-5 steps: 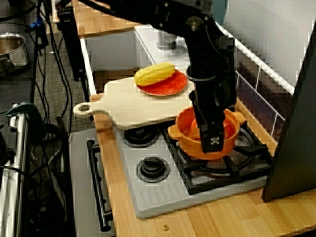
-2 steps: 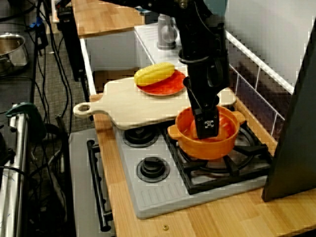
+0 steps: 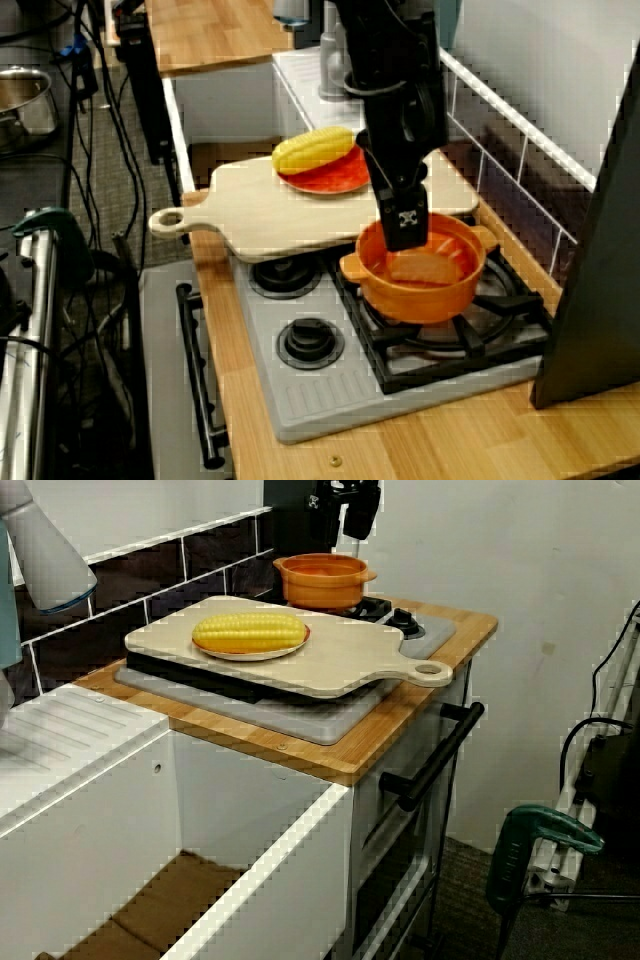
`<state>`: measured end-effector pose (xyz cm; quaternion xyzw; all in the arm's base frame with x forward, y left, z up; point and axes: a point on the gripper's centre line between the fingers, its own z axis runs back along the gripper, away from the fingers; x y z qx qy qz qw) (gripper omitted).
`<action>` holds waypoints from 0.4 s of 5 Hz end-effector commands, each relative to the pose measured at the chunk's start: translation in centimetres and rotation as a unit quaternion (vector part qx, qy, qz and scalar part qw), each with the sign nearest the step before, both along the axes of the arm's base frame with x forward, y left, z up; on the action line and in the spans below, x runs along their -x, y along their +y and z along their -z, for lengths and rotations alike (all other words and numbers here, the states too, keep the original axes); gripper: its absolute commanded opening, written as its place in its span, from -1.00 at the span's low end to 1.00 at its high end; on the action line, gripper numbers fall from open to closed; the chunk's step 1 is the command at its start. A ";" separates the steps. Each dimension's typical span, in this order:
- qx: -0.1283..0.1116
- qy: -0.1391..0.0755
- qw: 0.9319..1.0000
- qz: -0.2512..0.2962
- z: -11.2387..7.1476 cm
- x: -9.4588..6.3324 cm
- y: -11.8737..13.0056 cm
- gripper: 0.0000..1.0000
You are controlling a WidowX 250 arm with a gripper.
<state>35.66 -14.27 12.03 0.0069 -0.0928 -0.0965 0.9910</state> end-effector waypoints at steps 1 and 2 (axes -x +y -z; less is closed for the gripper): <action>0.003 -0.032 0.999 -0.007 -1.8 0.4 1.1 1.00; -0.001 -0.035 0.999 -0.009 -1.4 0.3 0.8 1.00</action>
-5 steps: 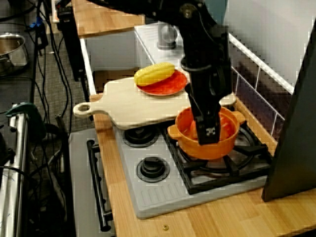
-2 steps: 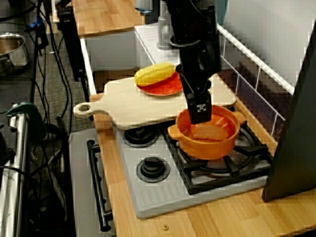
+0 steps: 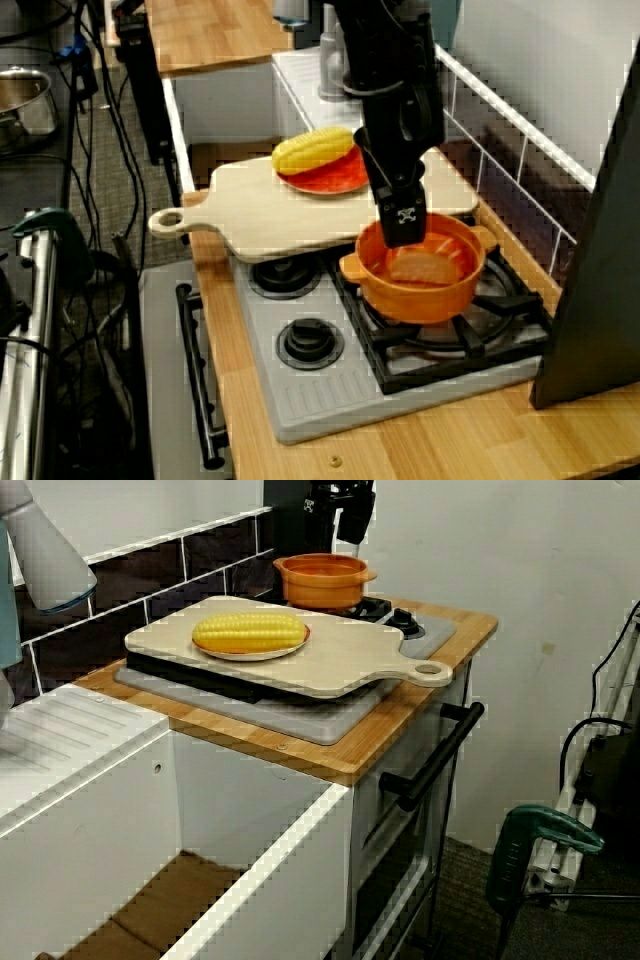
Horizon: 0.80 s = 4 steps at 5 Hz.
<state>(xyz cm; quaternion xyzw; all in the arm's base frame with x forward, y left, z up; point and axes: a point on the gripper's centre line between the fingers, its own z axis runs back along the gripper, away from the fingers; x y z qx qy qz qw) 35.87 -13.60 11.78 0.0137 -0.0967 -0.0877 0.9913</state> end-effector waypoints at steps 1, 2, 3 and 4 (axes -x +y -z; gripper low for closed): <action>-0.001 -0.032 0.999 0.001 -1.4 0.4 0.0 1.00; -0.007 -0.032 0.999 0.001 -0.8 0.2 0.1 1.00; -0.013 -0.030 0.999 0.001 -0.3 0.1 0.1 1.00; -0.016 -0.028 0.999 0.000 0.2 0.0 0.2 1.00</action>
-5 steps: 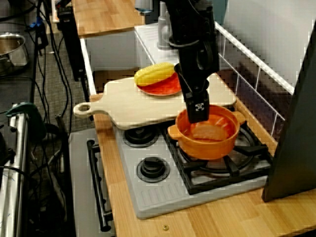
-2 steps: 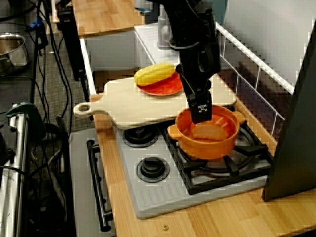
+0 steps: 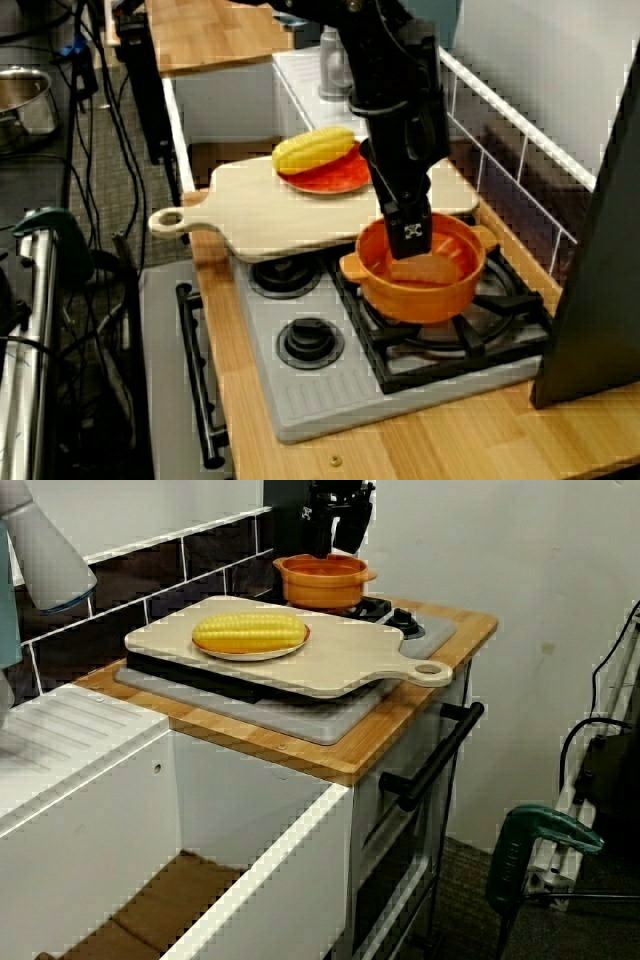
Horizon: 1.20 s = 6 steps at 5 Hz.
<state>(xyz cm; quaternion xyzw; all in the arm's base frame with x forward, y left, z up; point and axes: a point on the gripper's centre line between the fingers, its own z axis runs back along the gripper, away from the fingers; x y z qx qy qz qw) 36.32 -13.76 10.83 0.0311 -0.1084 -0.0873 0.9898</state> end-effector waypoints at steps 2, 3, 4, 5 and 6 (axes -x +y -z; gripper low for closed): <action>-0.007 -0.013 1.000 -0.002 0.1 0.4 0.3 1.00; -0.008 -0.010 1.000 -0.002 0.5 0.4 0.2 1.00; -0.009 -0.007 1.000 -0.002 0.9 0.3 0.2 1.00; -0.008 -0.005 1.000 -0.004 1.1 0.3 0.3 1.00; -0.009 -0.003 1.000 -0.006 1.2 0.2 0.3 1.00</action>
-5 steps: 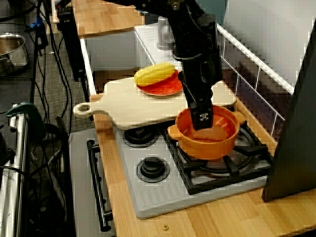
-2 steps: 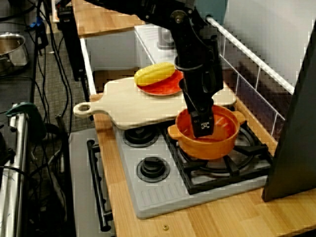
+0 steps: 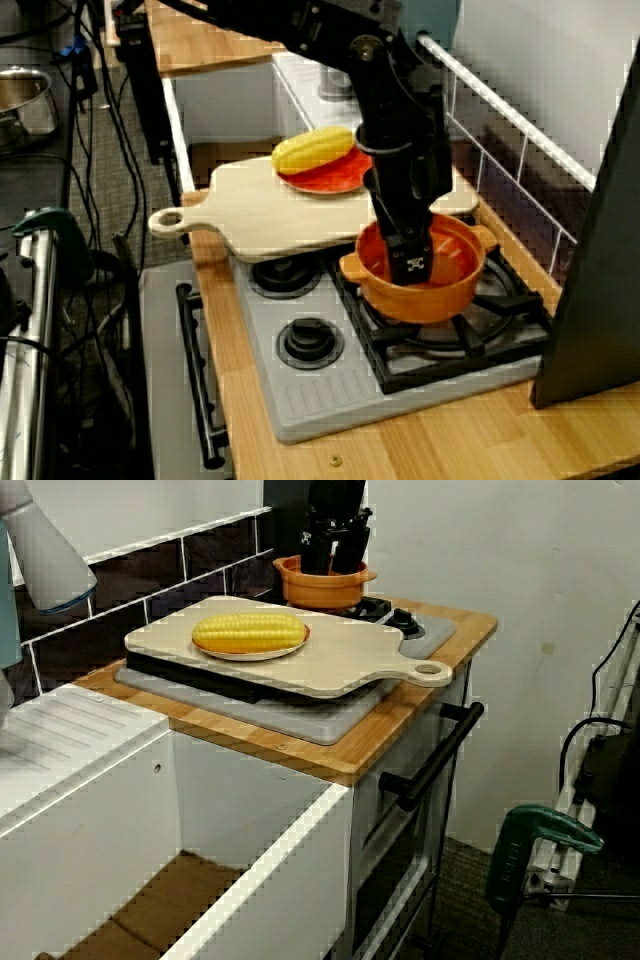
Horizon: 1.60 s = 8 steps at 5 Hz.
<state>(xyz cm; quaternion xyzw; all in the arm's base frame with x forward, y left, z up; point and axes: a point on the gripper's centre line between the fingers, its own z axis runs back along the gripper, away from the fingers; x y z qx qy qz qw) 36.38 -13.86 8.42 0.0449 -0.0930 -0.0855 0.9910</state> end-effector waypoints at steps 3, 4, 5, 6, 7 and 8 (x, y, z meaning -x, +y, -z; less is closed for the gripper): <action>0.010 -0.009 1.000 -0.007 -1.4 0.0 0.8 1.00; 0.011 -0.005 1.000 -0.008 -1.1 -0.1 1.0 1.00; 0.011 -0.001 1.000 -0.008 -0.9 -0.2 1.0 1.00; 0.014 -0.002 1.000 -0.008 -1.0 -0.2 1.0 -1.00; 0.013 -0.004 1.000 -0.005 -1.0 0.0 0.9 -1.00; 0.014 -0.005 1.000 -0.004 -1.2 0.0 0.9 -1.00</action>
